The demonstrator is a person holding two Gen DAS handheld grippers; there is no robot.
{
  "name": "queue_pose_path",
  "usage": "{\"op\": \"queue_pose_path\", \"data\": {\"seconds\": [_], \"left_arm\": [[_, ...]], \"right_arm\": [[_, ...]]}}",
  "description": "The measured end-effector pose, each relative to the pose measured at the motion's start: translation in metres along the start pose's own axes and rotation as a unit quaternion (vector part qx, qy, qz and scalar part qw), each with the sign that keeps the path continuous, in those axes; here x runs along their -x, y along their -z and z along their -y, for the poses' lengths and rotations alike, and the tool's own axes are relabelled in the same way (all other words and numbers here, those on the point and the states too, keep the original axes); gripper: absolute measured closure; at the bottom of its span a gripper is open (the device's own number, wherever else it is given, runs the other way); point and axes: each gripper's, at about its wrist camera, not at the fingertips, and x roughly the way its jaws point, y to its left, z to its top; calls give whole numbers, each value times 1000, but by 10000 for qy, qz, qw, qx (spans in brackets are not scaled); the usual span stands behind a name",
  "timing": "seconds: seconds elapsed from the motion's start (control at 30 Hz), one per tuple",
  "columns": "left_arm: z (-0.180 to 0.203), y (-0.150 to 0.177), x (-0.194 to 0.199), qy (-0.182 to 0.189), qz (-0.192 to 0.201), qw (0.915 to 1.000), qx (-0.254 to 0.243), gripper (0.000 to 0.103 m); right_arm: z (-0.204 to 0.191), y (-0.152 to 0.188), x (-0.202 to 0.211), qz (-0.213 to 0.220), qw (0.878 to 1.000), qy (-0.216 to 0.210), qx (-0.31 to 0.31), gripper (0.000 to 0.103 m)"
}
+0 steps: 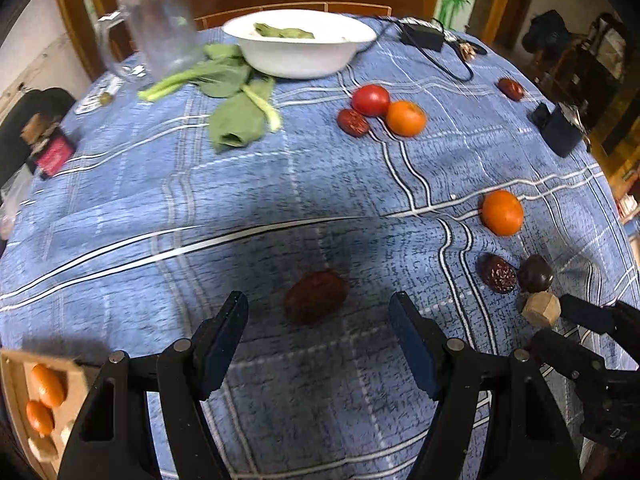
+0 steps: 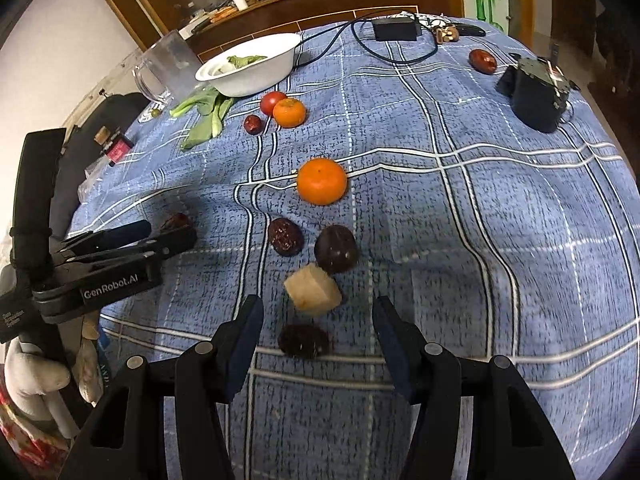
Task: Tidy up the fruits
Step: 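Grasp a red date with the left gripper while the right grasps a beige cube, then carry the red date and beige cube into the box and open both grippers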
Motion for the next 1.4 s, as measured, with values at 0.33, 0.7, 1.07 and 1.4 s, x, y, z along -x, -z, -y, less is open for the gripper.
{"op": "queue_pose_path", "data": {"seconds": [0.33, 0.7, 1.07, 1.4], "left_arm": [[1, -5, 3, 96, 31, 9999, -47, 74], [-5, 18, 39, 432, 238, 9979, 419, 74], [8, 57, 103, 678, 670, 9942, 507, 74], [-55, 116, 156, 474, 915, 9860, 1307, 74]], "right_arm": [[-6, -5, -7, -45, 9999, -39, 86, 71], [-6, 9, 13, -41, 9995, -249, -162, 71], [-17, 28, 47, 103, 9990, -369, -241, 71], [-78, 40, 63, 164, 9966, -772, 225, 71]]}}
